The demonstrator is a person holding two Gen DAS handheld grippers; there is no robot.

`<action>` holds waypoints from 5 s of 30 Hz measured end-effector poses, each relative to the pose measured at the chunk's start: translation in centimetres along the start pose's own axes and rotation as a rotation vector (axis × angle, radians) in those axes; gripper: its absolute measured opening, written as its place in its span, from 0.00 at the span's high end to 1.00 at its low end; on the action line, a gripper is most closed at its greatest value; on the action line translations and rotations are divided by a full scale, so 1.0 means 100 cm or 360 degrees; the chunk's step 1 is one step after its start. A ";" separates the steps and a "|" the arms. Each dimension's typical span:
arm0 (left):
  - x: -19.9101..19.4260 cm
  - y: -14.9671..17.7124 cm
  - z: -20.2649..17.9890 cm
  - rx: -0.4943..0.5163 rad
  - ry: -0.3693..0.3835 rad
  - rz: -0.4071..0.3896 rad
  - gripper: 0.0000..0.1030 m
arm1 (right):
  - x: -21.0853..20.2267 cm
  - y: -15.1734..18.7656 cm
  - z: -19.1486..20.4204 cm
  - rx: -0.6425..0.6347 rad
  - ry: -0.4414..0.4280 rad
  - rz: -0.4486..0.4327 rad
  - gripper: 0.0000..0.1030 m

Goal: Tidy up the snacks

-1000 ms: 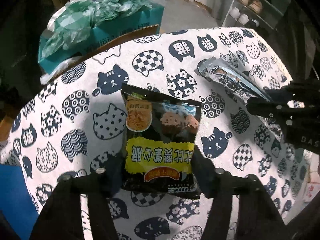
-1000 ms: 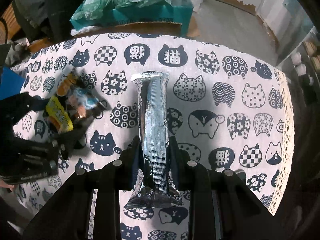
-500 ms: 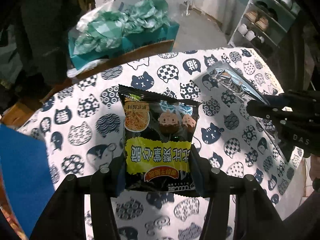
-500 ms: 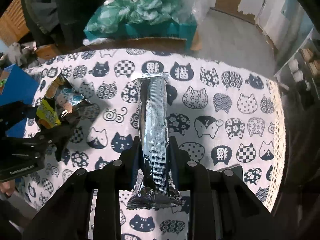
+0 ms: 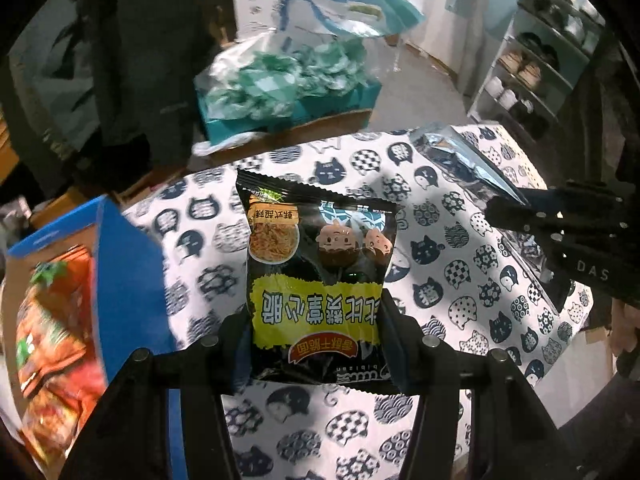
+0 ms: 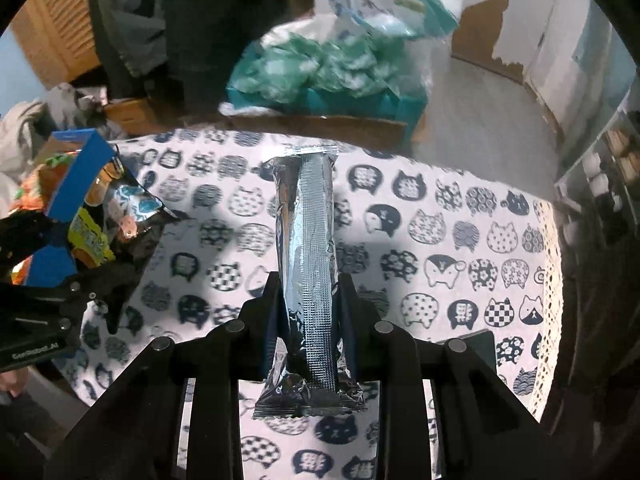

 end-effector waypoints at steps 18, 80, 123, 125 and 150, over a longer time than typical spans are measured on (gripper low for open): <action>-0.089 0.011 0.033 -0.0064 -0.0092 -0.0152 0.46 | -0.036 -0.004 0.071 -0.0067 -0.0155 -0.0088 0.76; -0.173 0.096 0.262 -0.0771 -0.0499 -0.0263 0.46 | 0.012 -0.061 0.354 -0.0406 -0.0637 0.0042 0.76; -0.199 0.037 0.174 -0.0516 -0.0437 -0.0386 0.15 | -0.074 -0.071 0.252 -0.0323 -0.0569 -0.0267 0.30; -0.199 0.034 0.173 -0.0513 -0.0450 -0.0396 0.15 | -0.076 -0.072 0.247 -0.0312 -0.0567 -0.0277 0.30; -0.197 0.014 0.152 -0.0374 -0.0546 -0.0442 0.10 | -0.080 -0.075 0.216 -0.0225 -0.0514 -0.0311 0.29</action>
Point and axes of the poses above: each gripper's, at about its wrist camera, not at the fingertips, and x roughly the way its jaws point, z to its left, y to its underside, the point moved 7 cm from there along x, roughly the way its jaws point, and after that the axes turned 15 degrees about -z, right-handed, at the moved point
